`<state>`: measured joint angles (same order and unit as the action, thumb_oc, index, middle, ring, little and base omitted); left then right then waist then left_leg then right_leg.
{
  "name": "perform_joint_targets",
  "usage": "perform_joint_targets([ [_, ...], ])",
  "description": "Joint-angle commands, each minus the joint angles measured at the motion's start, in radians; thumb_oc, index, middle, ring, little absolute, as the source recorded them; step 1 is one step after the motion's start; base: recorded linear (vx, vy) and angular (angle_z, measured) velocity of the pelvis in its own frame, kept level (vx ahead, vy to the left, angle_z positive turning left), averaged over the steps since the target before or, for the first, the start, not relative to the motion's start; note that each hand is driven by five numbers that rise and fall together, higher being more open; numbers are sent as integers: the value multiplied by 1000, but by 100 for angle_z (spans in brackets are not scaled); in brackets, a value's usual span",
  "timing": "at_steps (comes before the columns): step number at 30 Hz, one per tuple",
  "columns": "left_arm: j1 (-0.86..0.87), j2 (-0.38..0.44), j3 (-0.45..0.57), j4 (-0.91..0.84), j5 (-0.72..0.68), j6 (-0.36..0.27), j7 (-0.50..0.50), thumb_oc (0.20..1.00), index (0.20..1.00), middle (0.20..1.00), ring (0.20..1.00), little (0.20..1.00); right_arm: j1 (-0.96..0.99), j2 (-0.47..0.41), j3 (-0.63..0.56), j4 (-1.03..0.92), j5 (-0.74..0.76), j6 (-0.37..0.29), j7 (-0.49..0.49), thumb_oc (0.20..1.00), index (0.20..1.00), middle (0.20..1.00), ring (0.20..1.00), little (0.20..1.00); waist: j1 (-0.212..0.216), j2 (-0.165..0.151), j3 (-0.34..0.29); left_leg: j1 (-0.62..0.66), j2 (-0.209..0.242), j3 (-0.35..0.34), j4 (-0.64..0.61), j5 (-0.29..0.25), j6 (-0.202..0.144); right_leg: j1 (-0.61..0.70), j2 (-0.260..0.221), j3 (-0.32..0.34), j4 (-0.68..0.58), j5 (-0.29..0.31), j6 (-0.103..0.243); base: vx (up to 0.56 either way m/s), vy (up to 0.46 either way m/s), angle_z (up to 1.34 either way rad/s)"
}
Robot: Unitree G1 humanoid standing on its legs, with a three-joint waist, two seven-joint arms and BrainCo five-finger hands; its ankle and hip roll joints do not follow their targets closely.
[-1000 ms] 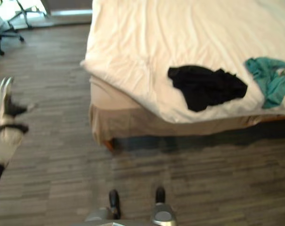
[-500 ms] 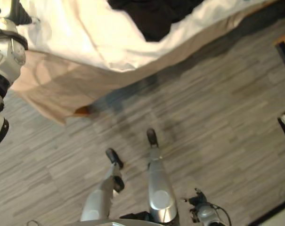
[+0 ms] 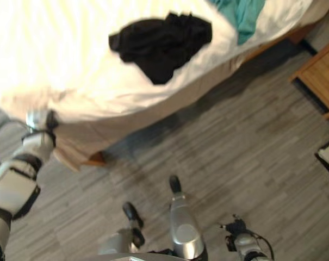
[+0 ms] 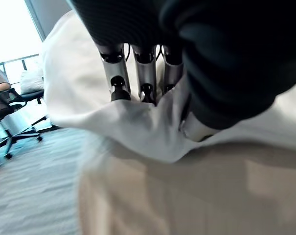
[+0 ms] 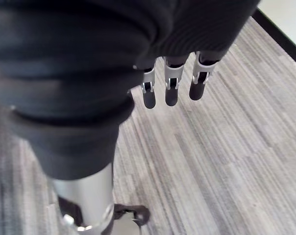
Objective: Tidy up the quilt and then pick up the clothes from the bed and put them into the laundry hamper.
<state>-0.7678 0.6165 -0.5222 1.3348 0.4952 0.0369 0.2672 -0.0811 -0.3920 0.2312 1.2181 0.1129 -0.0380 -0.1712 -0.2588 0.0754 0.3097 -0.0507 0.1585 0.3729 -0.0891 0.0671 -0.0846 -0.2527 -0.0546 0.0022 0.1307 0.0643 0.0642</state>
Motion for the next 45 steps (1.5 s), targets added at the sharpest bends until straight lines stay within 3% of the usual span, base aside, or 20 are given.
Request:
perform_joint_targets([
  [1, 134, 69, 118, 88, -11, 47, -48, 1000, 1000, 1000, 1000, 1000, 63, -6, -31, -43, -51, 20, -8, 1000, 1000, 1000, 1000, 1000, 42, -60, 11, 95, 10, -1, 41, -84, -72, 57, -66, -14, -26, -100, 112, 120, 46, 10],
  [4, 368, 88, 284, 38, -73, 30, -42, 1000, 1000, 1000, 1000, 1000, 96, -71, -54, -325, -99, 4, 1, 1000, 1000, 1000, 1000, 1000, 82, -63, -39, 147, 0, -19, 2, -78, -71, 135, -79, -41, -70, -95, 114, 59, 18, 20],
  [8, 523, 55, 388, -6, -126, 7, -32, 1000, 1000, 1000, 1000, 1000, 105, -124, -65, -532, -106, -28, 34, 1000, 1000, 1000, 1000, 1000, 116, -74, -72, 157, -4, -40, 2, -82, -69, 171, -93, -65, -89, -90, 117, 35, 9, 39],
  [9, 602, 13, 439, -36, -178, -8, -26, 1000, 1000, 1000, 1000, 1000, 80, -145, -60, -610, -114, -43, 50, 260, 260, 260, 260, 260, 144, -81, -85, 165, -8, -56, 2, -87, -66, 195, -103, -85, -94, -95, 119, 20, -6, 62],
  [10, 629, -20, 464, -63, -226, -22, -7, 1000, 1000, 1000, 1000, 1000, 50, -153, -51, -643, -126, -52, 43, 200, 200, 200, 200, 200, 162, -86, -89, 164, -10, -70, 2, -89, -63, 204, -108, -96, -95, -97, 119, 22, -2, 59],
  [14, 705, -109, 453, -115, -258, -46, 3, 1000, 1000, 1000, 1000, 1000, -75, -181, -27, -746, -150, -67, 25, 200, 200, 200, 200, 200, 206, -94, -91, 148, -14, -107, 2, -84, -54, 211, -119, -125, -96, -101, 116, -30, 0, 55],
  [17, 721, -211, 341, -160, -285, -63, 4, 1000, 1000, 1000, 1000, 1000, -432, -207, 98, -724, -164, -62, -33, 200, 200, 200, 200, 200, 277, -101, -50, 97, -21, -157, 2, -67, -46, 187, -127, -154, -89, -98, 114, -143, -1, 47],
  [18, 720, -211, 341, -160, -285, -63, 4, 1000, 1000, 1000, 1000, 1000, -434, -207, 99, -723, -164, -63, -33, 200, 200, 200, 200, 200, 276, -102, -52, 94, -21, -158, 2, -65, -46, 184, -127, -155, -90, -96, 113, -232, -13, 38],
  [19, 699, -246, 268, -178, -297, -70, 8, 1000, 1000, 1000, 1000, 1000, -665, -209, 179, -657, -142, -55, -56, 200, 200, 200, 200, 200, 312, -104, -14, 45, -19, -183, 3, -45, -51, 153, -131, -172, -86, -91, 114, -227, -16, 44],
  [23, 627, -264, 171, -173, -322, -83, 24, 1000, 1000, 1000, 1000, 1000, -958, -207, 242, -444, -68, -42, -101, 200, 200, 200, 200, 200, 365, -101, 37, -33, -15, -216, 5, -12, -64, 94, -136, -199, -77, -80, 115, -194, -21, 48],
  [25, 539, -308, 61, -203, -359, -100, 46, 1000, 1000, 1000, 1000, 1000, -1151, -161, 270, -197, 44, -27, -127, 200, 200, 200, 200, 200, 427, -66, 120, -130, -11, -268, 10, 23, -76, 27, -153, -257, -36, -88, 115, -261, -100, 43],
  [29, 500, -331, 15, -243, -362, -98, 67, 1000, 1000, 1000, 1000, 1000, -1077, -89, 183, -155, 228, -43, -116, 200, 200, 200, 200, 200, 450, -31, 154, -185, -15, -296, 9, 46, -75, -17, -166, -293, 4, -103, 112, -93, -46, 65],
  [30, 488, -341, -9, -237, -341, -84, 64, 1000, 1000, 1000, 1000, 1000, -984, 22, 131, -132, 357, -45, -75, 200, 200, 200, 200, 200, 458, -12, 163, -191, -18, -307, 9, 45, -70, -28, -176, -303, 40, -120, 108, -14, 3, 44],
  [31, 489, -340, -10, -237, -341, -84, 64, 1000, 1000, 1000, 1000, 1000, -983, 22, 131, -133, 357, -45, -76, 200, 200, 200, 200, 200, 457, -12, 162, -192, -19, -307, 9, 45, -70, -29, -177, -303, 42, -121, 108, -10, 17, 36],
  [33, 503, -342, -4, -215, -318, -72, 56, 1000, 1000, 1000, 1000, 1000, -842, 178, 192, -144, 336, -17, 2, 200, 200, 200, 200, 200, 459, -1, 147, -185, -27, -313, 7, 40, -67, -17, -180, -308, 50, -132, 105, 17, 28, 34],
  [34, 504, -342, -4, -216, -318, -72, 56, 1000, 1000, 1000, 1000, 1000, -841, 178, 193, -145, 336, -16, 2, 200, 200, 200, 200, 200, 459, -1, 147, -185, -27, -313, 7, 40, -67, -16, -180, -309, 50, -132, 105, 21, 23, 35],
  [36, 525, -337, -9, -190, -278, -67, 53, 1000, 1000, 1000, 1000, 1000, -729, 281, 298, -220, 303, -16, 79, 200, 200, 200, 200, 200, 461, -7, 124, -162, -31, -314, 3, 34, -66, 11, -177, -306, 30, -132, 101, 35, 22, 28],
  [39, 538, -330, -3, -182, -260, -65, 48, 1000, 1000, 1000, 1000, 1000, -697, 295, 362, -326, 314, -29, 121, 200, 200, 200, 200, 200, 461, -17, 104, -141, -33, -315, 2, 28, -68, 44, -172, -307, 10, -130, 99, 58, -2, 4],
  [41, 555, -317, 13, -181, -246, -65, 44, 1000, 1000, 1000, 1000, 1000, -698, 231, 391, -566, 405, -69, 161, 200, 200, 200, 200, 200, 447, -36, 75, -108, -32, -308, 2, 18, -71, 79, -168, -306, -10, -129, 97, 80, -9, 0],
  [45, 574, -314, 47, -182, -244, -64, 41, 1000, 1000, 1000, 1000, 1000, -730, 99, 337, -807, 418, -146, 147, 200, 200, 200, 200, 200, 413, -54, 51, -84, -29, -294, 2, 8, -72, 97, -164, -299, -29, -124, 99, 63, 4, -9],
])
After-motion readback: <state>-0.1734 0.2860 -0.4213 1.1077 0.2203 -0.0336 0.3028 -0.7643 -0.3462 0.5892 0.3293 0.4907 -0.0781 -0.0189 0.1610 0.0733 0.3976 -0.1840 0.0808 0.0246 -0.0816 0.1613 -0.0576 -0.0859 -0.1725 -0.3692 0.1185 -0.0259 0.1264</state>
